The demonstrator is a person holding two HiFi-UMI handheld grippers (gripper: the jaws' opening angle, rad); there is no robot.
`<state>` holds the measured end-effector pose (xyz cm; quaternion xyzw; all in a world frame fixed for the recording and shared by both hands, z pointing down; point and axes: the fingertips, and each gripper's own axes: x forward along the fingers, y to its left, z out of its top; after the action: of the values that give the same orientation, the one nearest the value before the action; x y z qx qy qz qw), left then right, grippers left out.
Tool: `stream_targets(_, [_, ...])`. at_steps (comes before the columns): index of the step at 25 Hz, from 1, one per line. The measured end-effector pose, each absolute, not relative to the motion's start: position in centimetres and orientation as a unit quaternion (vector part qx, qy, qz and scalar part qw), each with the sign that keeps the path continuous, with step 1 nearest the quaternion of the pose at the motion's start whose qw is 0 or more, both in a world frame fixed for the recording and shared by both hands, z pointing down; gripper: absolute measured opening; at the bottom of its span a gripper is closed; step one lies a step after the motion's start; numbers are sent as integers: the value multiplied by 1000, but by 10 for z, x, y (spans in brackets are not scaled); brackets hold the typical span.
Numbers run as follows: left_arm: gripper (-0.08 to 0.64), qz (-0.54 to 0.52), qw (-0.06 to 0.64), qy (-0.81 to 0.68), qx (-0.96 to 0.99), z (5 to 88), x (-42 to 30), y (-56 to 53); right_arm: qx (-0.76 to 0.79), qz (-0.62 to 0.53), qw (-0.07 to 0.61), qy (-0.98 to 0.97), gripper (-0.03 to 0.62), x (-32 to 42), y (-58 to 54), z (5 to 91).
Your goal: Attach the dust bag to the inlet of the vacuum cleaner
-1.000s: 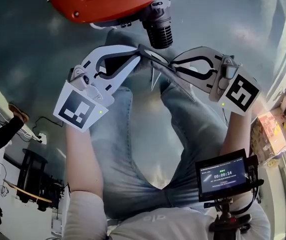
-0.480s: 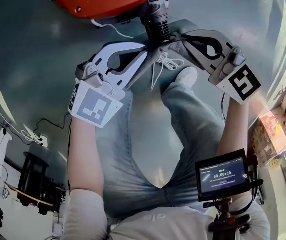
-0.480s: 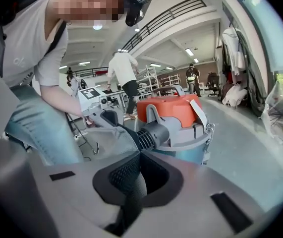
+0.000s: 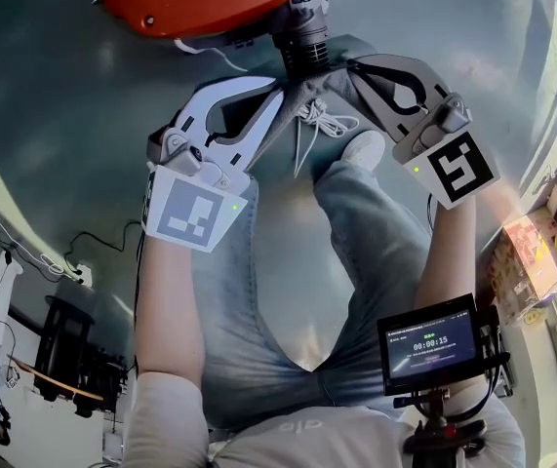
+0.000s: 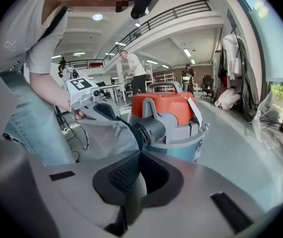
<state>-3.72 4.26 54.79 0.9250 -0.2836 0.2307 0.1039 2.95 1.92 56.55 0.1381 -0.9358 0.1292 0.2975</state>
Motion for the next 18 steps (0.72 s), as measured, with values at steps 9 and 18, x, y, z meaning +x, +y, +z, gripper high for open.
stream_targets(9, [8, 184, 178, -315, 914, 545, -41, 24, 159, 144, 274, -937, 8, 30, 3, 559])
stream_targets(18, [9, 149, 259, -337, 893, 546, -47, 7, 198, 156, 246, -936, 8, 28, -16, 550])
